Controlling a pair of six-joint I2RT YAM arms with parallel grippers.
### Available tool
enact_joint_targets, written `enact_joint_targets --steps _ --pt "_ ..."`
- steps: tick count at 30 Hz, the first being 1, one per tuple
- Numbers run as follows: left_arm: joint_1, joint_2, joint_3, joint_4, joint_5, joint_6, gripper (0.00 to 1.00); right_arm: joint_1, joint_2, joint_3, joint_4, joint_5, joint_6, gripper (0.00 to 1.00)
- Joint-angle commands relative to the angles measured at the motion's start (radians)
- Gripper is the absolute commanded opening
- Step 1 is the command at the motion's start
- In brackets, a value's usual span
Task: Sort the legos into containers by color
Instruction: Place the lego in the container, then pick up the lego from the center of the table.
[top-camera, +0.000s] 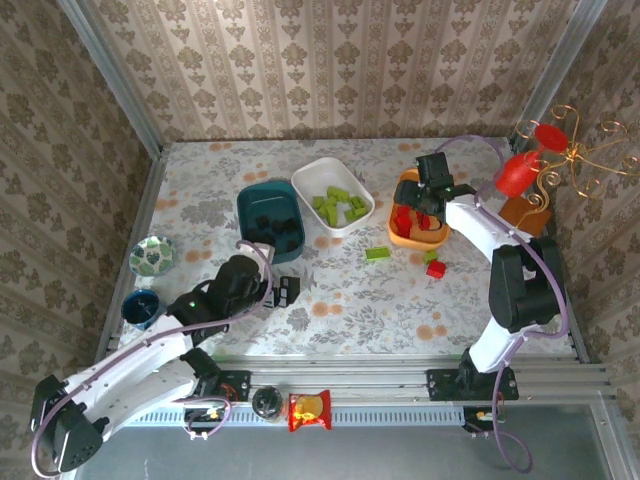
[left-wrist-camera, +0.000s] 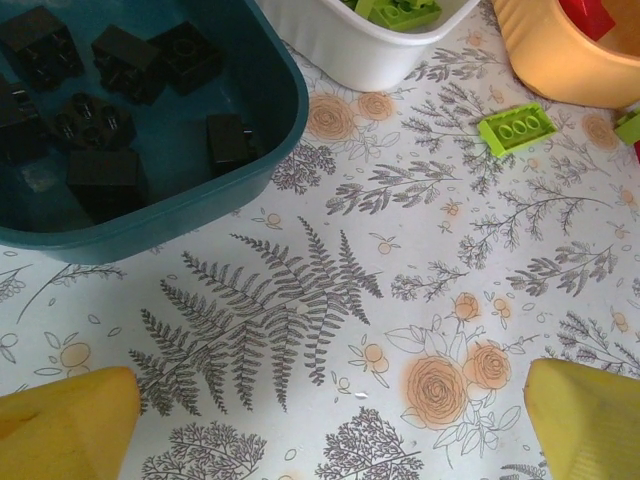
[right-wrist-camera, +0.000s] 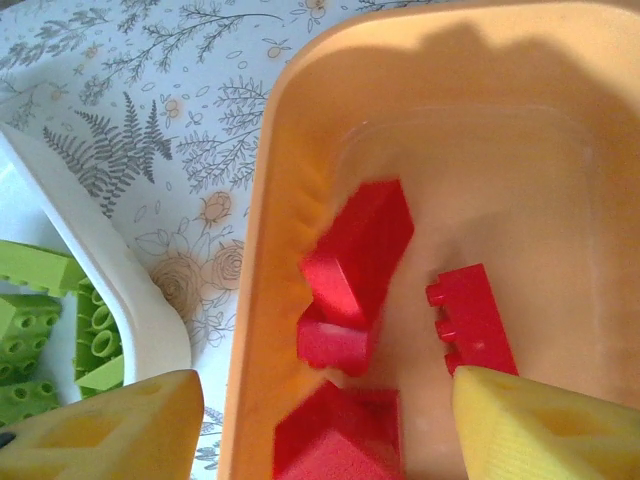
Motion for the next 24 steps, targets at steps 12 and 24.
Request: enact_joint_targets --steps 12,24 --pt "-0.067 0.46 0.291 0.147 0.132 0.164 0.87 0.086 -0.403 -0.35 0.077 -0.011 0.062 0.74" --pt "-0.137 1.01 0.712 0.168 0.165 0.383 0.82 0.094 -0.737 -0.503 0.019 0.044 0.096 0.75"
